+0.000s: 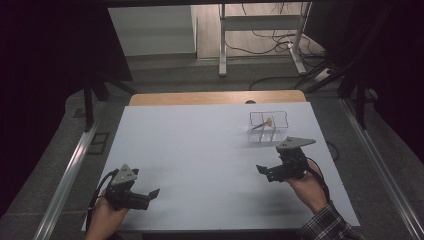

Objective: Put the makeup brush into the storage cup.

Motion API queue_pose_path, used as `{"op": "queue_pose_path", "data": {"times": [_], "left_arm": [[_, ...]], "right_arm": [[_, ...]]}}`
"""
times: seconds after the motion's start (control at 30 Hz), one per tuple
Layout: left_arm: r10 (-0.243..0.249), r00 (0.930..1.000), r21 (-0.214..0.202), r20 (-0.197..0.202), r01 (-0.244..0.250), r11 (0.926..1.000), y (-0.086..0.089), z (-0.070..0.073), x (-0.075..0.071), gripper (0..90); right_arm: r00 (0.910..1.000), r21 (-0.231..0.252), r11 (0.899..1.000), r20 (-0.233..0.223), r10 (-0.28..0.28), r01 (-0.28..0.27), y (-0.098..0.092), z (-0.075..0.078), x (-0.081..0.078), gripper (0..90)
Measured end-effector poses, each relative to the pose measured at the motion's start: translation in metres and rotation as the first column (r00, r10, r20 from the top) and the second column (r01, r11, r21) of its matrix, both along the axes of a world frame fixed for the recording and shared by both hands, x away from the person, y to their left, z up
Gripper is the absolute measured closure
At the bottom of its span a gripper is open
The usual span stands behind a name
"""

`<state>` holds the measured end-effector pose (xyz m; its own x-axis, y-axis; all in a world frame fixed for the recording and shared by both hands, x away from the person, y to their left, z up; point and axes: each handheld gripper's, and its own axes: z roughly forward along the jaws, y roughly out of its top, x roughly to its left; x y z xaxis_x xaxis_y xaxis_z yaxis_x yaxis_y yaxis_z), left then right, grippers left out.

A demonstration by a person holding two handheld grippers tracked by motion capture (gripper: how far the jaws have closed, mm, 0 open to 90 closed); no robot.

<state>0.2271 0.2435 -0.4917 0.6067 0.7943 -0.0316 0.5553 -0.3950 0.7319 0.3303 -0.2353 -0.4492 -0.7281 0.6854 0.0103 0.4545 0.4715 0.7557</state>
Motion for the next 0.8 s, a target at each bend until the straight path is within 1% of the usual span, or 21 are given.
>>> {"op": "queue_pose_path", "data": {"times": [0.1,0.43,0.8], "left_arm": [[0.002,1.0000,0.001,0.000,-0.002,1.0000,0.000,0.000,0.000,0.0],[0.001,1.0000,0.007,-0.004,-0.001,1.0000,0.000,-0.001,0.000,0.0],[0.001,1.0000,0.010,-0.005,-0.001,1.0000,0.000,-0.001,0.000,0.0]], "right_arm": [[1.0000,-0.003,1.000,-0.007,0.000,0.000,-0.001,-0.001,-0.002,0.1],[1.0000,-0.031,1.000,-0.002,0.005,-0.005,-0.004,-0.003,-0.015,0.0],[1.0000,-0.037,0.999,-0.005,-0.005,0.005,-0.012,-0.004,-0.025,0.0]]}}
